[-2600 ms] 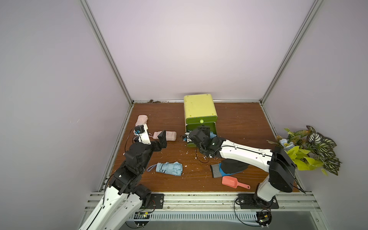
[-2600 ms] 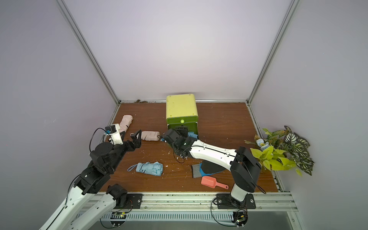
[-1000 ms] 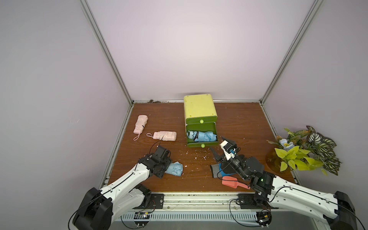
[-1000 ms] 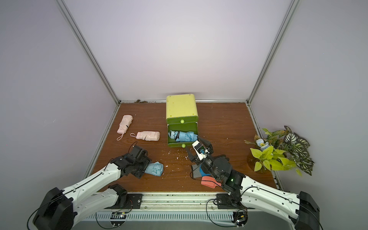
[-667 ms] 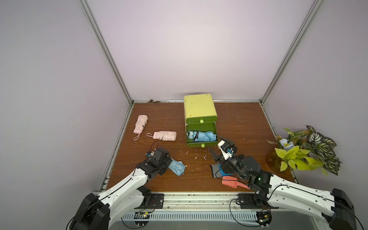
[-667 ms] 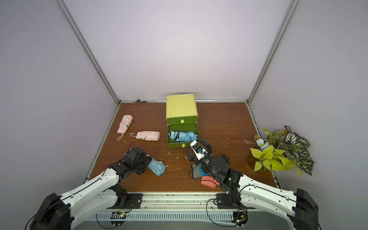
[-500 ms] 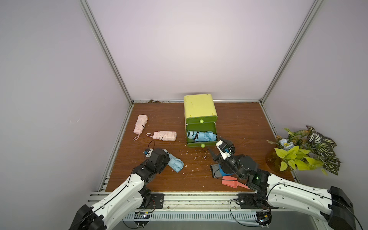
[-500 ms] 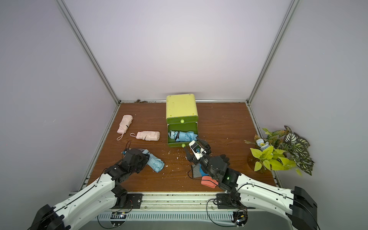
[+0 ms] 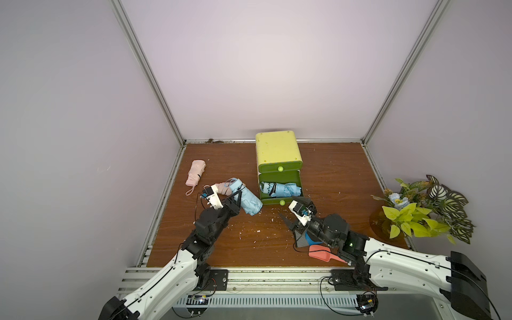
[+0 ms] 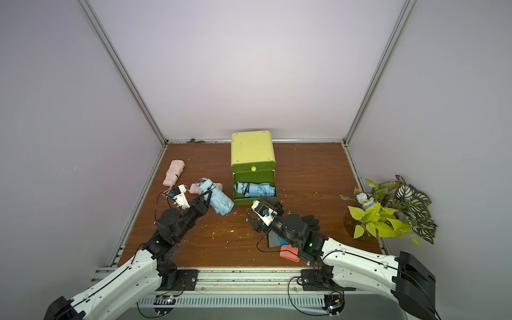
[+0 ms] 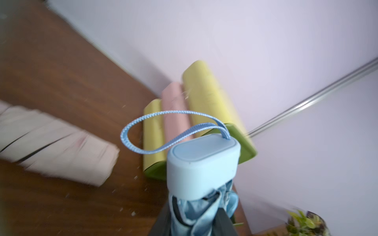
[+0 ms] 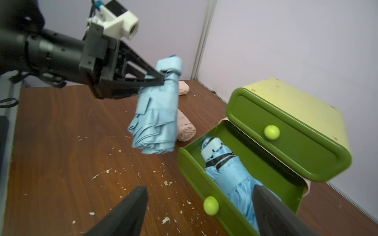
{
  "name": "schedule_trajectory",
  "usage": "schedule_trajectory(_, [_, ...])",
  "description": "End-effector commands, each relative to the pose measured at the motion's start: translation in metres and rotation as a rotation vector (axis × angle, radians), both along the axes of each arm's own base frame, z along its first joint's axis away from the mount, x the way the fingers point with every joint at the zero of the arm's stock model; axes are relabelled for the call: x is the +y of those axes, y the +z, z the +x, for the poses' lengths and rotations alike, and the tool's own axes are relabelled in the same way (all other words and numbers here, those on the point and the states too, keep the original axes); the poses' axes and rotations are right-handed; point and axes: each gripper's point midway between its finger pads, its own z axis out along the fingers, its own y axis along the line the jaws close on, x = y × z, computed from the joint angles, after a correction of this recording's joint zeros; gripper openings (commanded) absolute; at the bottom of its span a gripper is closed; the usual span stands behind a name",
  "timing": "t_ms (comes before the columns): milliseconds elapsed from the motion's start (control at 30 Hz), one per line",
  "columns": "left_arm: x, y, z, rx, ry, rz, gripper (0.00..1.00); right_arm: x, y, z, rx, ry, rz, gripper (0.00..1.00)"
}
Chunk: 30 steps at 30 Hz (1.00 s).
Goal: Place the umbrella in the drawer by color
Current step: Pick up the umbrella from the center of the board, then place the umbrella in the drawer.
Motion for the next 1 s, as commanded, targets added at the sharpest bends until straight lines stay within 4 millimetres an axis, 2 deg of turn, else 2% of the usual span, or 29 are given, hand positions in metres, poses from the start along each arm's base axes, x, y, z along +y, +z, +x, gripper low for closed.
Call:
schedule_trajectory(0, [-0.008, 0.105, -0.035, -0.466, -0.097, -0.059, 0.32, 0.024, 0.052, -0.015, -0.022, 0.143, 0.157, 0.92])
schedule_trajectory(100, [-0.021, 0.129, -0.052, -0.583, -0.188, -0.048, 0.32, 0.035, 0.068, -0.015, -0.017, 0.174, 0.204, 0.96])
schedule_trajectory(267, [-0.028, 0.148, -0.081, -0.721, -0.288, -0.062, 0.32, 0.051, 0.089, -0.012, -0.012, 0.210, 0.244, 0.97])
schedule_trajectory(400, [-0.033, 0.150, -0.092, -0.755, -0.334, -0.056, 0.32, 0.063, 0.100, -0.010, 0.009, 0.249, 0.274, 0.97])
schedule_trajectory(500, [-0.033, 0.150, -0.097, -0.769, -0.349, -0.058, 0.32, 0.073, 0.100, -0.008, 0.039, 0.273, 0.273, 0.95])
schedule_trajectory(600, [-0.031, 0.151, -0.101, -0.783, -0.347, -0.061, 0.32, 0.081, 0.094, -0.007, 0.071, 0.289, 0.259, 0.89])
schedule_trajectory(667, [-0.030, 0.152, -0.103, -0.789, -0.343, -0.064, 0.32, 0.085, 0.090, -0.009, 0.087, 0.309, 0.248, 0.79])
schedule_trajectory(800, [-0.029, 0.150, -0.103, -0.785, -0.341, -0.068, 0.34, 0.086, 0.087, -0.013, 0.105, 0.328, 0.236, 0.49])
schedule_trajectory(867, [-0.028, 0.148, -0.101, -0.774, -0.337, -0.071, 0.41, 0.085, 0.089, -0.017, 0.095, 0.349, 0.227, 0.38])
schedule_trajectory(933, [-0.027, 0.145, -0.096, -0.751, -0.318, -0.080, 0.49, 0.084, 0.091, -0.022, 0.087, 0.370, 0.210, 0.20])
schedule_trajectory(967, [-0.026, 0.144, -0.093, -0.739, -0.309, -0.087, 0.57, 0.083, 0.093, -0.023, 0.086, 0.366, 0.199, 0.12])
